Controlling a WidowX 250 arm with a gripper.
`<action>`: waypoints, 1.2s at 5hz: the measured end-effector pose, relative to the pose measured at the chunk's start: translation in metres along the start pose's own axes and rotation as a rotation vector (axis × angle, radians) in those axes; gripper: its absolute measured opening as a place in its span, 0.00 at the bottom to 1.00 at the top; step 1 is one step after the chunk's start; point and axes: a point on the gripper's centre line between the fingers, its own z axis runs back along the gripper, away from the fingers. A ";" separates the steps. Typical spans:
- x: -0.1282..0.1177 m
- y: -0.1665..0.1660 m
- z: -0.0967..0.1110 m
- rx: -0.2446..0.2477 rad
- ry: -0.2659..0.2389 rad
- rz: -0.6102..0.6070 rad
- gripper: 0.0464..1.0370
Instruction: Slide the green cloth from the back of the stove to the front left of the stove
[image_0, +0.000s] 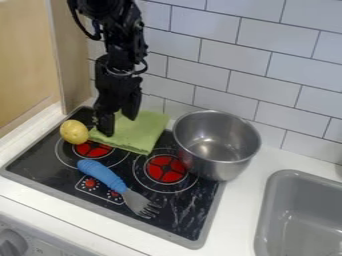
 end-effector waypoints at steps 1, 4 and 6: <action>-0.001 0.001 -0.002 0.006 0.007 0.003 0.96; -0.003 0.018 -0.004 0.028 -0.011 -0.016 0.96; -0.008 0.042 -0.003 0.071 -0.019 -0.031 0.96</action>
